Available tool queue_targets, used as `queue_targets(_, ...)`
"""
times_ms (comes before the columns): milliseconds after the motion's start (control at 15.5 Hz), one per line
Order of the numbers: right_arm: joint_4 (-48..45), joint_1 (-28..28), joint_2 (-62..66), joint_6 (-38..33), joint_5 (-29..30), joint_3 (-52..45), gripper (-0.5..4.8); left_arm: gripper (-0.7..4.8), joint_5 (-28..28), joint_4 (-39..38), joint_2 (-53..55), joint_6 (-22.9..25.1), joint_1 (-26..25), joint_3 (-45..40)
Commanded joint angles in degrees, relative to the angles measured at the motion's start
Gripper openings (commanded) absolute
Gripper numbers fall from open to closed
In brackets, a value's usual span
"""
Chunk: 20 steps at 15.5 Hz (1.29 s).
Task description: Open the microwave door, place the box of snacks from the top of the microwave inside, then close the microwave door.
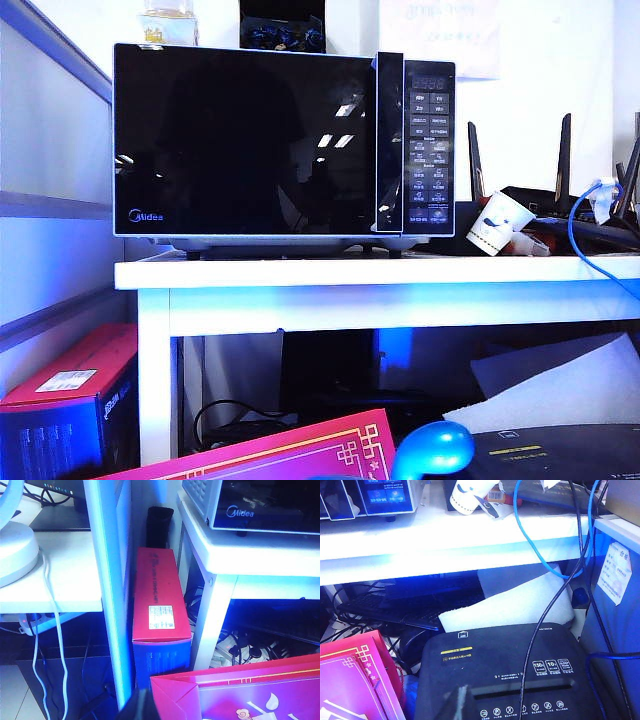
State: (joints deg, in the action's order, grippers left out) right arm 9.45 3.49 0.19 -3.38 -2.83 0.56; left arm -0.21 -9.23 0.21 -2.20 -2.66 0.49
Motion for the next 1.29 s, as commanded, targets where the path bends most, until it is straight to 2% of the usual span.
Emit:
queue_targets(64, -0.2, 0.0, -0.1, -0.1, 0.2, -0.5, -0.06, -0.06, 0.2, -0.5, -0.2, 0.0, 0.0, -0.1)
queue_targets(257, -1.0, 0.0, -0.1, -0.1, 0.2, -0.5, -0.06, -0.06, 0.3, -0.2, -0.2, -0.2, 0.0, -0.1)
queue_targets(386, -5.7, 0.1, -0.1, -0.1, 0.2, 0.6, -0.06, -0.05, 0.4, 4.1, -0.2, -3.7, 0.1, 1.3)
queue_targets(451, -6.7, 0.1, -0.1, -2.3, 0.2, 4.0, -0.06, -0.06, -0.5, 5.7, -0.2, -4.0, 0.0, 4.8)
queue_targets(515, -6.3, 0.1, 0.0, -5.5, 0.2, 7.9, -0.06, -0.06, -3.8, 5.0, -0.1, -4.0, 0.0, 8.6)
queue_targets(644, -6.3, 0.1, 1.3, -5.1, 0.4, 16.7, -0.06, -0.06, -9.8, 4.9, 2.6, -4.1, 0.0, 17.3)
queue_targets(772, -6.8, 0.1, 6.2, -1.3, 0.0, 25.4, -0.06, -0.06, -10.0, 5.3, 10.0, -4.1, 0.0, 26.7)
queue_targets(901, -7.9, 0.1, 17.1, -0.8, 0.0, 37.7, -0.06, -0.06, -4.2, 5.5, 24.7, -4.1, 0.0, 40.9)
queue_targets(1094, -9.3, 0.1, 30.9, -0.8, 0.2, 51.6, -0.06, -0.05, 11.3, 5.2, 42.4, -4.0, 0.1, 57.6)
queue_targets(1159, -9.3, 0.1, 35.1, -0.8, 0.4, 55.9, -0.06, -0.06, 14.8, 5.3, 47.8, -4.0, 0.4, 62.3)
queue_targets(1223, -9.3, 0.2, 39.1, -0.9, 1.6, 59.9, -0.06, -0.06, 16.6, 5.5, 53.2, -4.0, 1.7, 66.7)
queue_targets(1287, -9.1, 0.2, 44.0, -0.9, 5.4, 65.1, -0.06, -0.05, 16.0, 5.9, 58.8, -3.8, 4.7, 70.8)
